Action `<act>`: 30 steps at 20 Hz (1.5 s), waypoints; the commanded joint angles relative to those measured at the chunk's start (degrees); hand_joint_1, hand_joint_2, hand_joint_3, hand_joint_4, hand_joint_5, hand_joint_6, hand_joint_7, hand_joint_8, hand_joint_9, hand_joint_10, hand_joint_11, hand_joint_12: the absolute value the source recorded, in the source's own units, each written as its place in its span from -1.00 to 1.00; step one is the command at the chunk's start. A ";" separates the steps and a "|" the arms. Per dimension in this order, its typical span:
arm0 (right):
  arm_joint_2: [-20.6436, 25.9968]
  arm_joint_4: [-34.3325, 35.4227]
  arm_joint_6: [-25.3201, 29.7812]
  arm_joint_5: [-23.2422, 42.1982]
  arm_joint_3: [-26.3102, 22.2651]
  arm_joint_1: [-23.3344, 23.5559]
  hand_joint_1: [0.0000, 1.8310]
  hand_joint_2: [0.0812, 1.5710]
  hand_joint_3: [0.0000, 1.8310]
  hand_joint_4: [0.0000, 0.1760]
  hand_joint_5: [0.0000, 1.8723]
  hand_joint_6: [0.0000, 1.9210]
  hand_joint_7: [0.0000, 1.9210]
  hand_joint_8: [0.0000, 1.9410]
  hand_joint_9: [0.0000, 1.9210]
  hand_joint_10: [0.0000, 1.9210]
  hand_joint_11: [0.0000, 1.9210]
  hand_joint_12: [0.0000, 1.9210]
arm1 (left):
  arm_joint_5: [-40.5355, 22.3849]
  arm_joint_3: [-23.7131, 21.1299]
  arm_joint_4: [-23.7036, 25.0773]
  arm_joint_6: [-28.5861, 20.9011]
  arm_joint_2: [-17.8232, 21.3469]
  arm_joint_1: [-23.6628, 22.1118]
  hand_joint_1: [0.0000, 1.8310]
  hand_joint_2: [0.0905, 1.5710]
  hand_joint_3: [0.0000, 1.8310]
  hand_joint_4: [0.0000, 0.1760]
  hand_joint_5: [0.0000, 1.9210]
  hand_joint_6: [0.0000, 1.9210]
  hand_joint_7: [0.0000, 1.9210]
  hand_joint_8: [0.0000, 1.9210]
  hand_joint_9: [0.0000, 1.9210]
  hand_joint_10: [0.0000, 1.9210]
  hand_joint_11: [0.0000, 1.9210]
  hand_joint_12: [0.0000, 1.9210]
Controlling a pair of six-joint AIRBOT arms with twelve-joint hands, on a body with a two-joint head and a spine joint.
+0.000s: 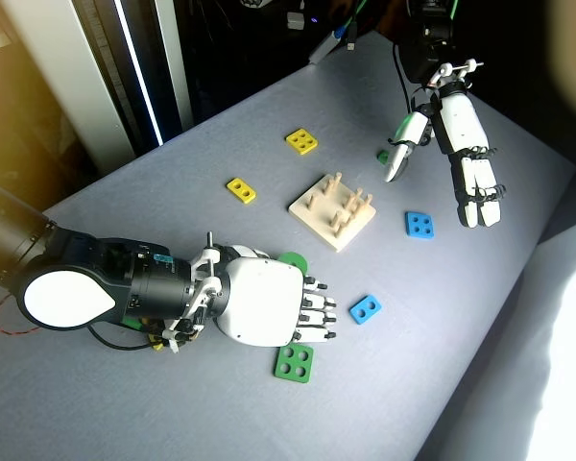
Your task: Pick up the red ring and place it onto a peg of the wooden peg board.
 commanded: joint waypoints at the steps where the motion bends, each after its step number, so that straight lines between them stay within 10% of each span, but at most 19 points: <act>1: -0.30 1.42 0.39 4.35 0.28 0.60 0.14 0.52 -1.00 -1.00 -0.17 0.29 -0.55 -1.00 -0.76 -0.98 -1.00 -0.23 | -7.24 0.31 -0.11 -0.34 0.20 -0.73 -0.53 0.25 -1.00 0.88 -0.92 -1.00 -1.00 -1.00 -1.00 -1.00 -1.00 -1.00; 5: -0.32 1.63 0.53 4.49 0.45 0.60 0.17 0.56 -1.00 -1.00 -0.22 0.41 -0.50 -0.99 -0.70 -0.96 -1.00 0.06 | -7.24 0.30 -0.11 -0.34 0.22 -0.77 -0.54 0.25 -1.00 0.83 -0.91 -1.00 -0.99 -1.00 -1.00 -1.00 -1.00 -1.00; 11: -0.31 1.64 0.69 4.60 0.51 0.59 0.09 0.55 -1.00 -1.00 -0.21 0.40 -0.54 -1.00 -0.74 -0.98 -1.00 -0.12 | -7.38 0.26 -0.11 -0.34 0.24 -0.80 -0.52 0.25 -1.00 0.92 -0.92 -1.00 -1.00 -1.00 -1.00 -1.00 -1.00 -1.00; 13: -0.30 1.64 0.69 4.60 0.51 0.59 0.12 0.37 -1.00 -1.00 -0.45 -0.35 -0.57 -1.00 -0.77 -0.99 -1.00 -0.40 | -7.39 0.25 -0.11 -0.34 0.25 -0.80 -0.51 0.25 -1.00 0.99 -0.92 -1.00 -1.00 -1.00 -1.00 -1.00 -1.00 -1.00; 16: -0.30 1.62 0.75 4.62 0.50 0.54 0.11 0.29 -1.00 -1.00 -0.52 -0.72 -0.65 -1.00 -0.78 -0.99 -1.00 -0.35 | -7.40 0.24 -0.11 -0.34 0.30 -0.80 -0.51 0.25 -1.00 1.00 -0.91 -1.00 -1.00 -1.00 -1.00 -1.00 -1.00 -1.00; 24: -0.28 -0.95 3.71 5.40 0.06 0.30 -0.03 0.22 -1.00 -0.54 -0.62 -0.95 -0.81 -1.00 -0.85 -1.00 -1.00 -0.32 | -7.51 0.15 -0.15 -0.34 0.47 -0.76 -0.53 0.25 -1.00 1.00 -0.91 -1.00 -1.00 -1.00 -1.00 -1.00 -1.00 -1.00; 30: -0.26 -2.65 5.99 7.18 -0.98 -0.19 -0.10 0.22 -1.00 -0.59 -0.62 -0.99 -0.80 -1.00 -0.85 -1.00 -1.00 -0.41 | -7.51 0.12 -0.15 -0.34 0.59 -0.59 -0.52 0.25 -1.00 1.00 -0.92 -1.00 -1.00 -1.00 -1.00 -1.00 -1.00 -1.00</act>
